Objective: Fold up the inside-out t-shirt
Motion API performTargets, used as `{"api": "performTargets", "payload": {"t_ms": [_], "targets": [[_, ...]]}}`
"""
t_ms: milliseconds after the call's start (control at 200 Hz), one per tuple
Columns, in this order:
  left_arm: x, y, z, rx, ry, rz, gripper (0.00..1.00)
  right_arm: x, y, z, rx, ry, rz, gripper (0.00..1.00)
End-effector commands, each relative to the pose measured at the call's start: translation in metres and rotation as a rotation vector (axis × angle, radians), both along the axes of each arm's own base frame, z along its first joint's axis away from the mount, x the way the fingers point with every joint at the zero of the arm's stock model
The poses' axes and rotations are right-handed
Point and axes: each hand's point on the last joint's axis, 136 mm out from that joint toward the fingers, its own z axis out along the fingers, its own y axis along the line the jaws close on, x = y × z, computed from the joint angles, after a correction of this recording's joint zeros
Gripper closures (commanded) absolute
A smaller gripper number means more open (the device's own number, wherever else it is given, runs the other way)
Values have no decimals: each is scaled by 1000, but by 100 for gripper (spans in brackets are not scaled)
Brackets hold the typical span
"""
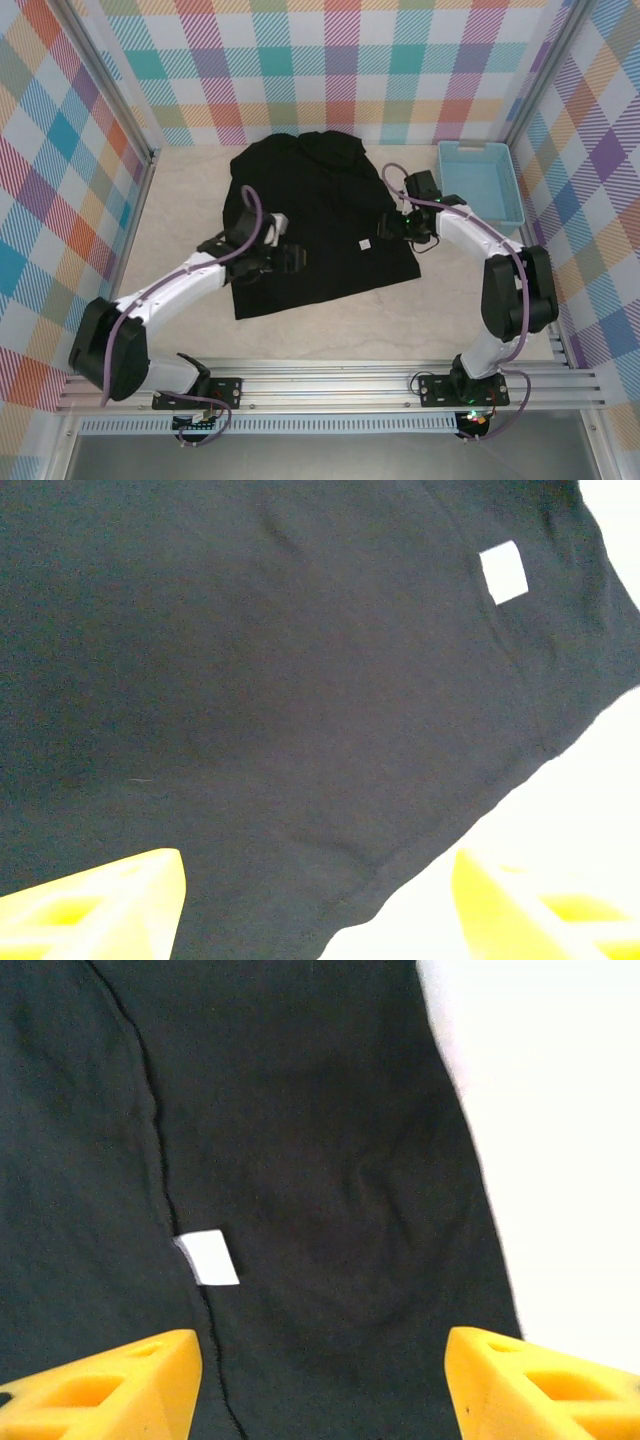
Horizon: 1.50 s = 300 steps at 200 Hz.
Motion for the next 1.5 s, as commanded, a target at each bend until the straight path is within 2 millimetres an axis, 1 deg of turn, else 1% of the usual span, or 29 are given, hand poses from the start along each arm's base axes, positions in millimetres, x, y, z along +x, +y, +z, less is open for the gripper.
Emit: {"api": "performTargets", "payload": {"t_ms": [0,30,105,215,300,405,535,605,675,835,1000,1105,1190,1300,1425,1495], "targets": [[-25,-50,-2,35,-89,-279,30,-26,-2,-8,-29,67,38,34],[-32,-60,-8,67,-111,-342,30,-29,-6,-10,-37,74,29,34],[-42,-76,-23,164,-150,-459,30,-31,-16,-9,-14,73,-7,34],[-48,-90,-49,287,-164,-584,33,-28,-24,-2,35,48,-44,34],[-46,-94,-67,377,-154,-634,39,-26,-27,1,32,44,-46,34],[-45,-99,-81,437,-144,-685,48,-27,-27,-1,33,53,-43,34],[-47,-96,-100,502,-106,-728,53,-30,-28,-6,32,63,-48,34],[-46,-93,-106,528,-95,-733,60,-32,-29,-6,31,62,-50,34],[-47,-93,-107,524,-87,-737,68,-32,-30,-6,30,62,-53,34],[-43,-100,-100,480,-103,-710,86,-33,-29,-5,38,63,-54,34],[-35,-107,-90,422,-107,-682,100,-35,-30,-3,37,58,-52,34],[-30,-111,-77,358,-119,-655,100,-37,-31,-1,37,57,-54,34],[-26,-116,-58,272,-122,-630,100,-39,-30,0,42,57,-52,34],[-20,-115,-36,173,-118,-581,100,-43,-28,4,58,46,-34,34],[-17,-107,-11,65,-102,-533,100,-51,-22,18,101,-23,13,33],[-15,-103,2,6,-102,-504,100,-56,-15,29,141,-71,57,33]]}}
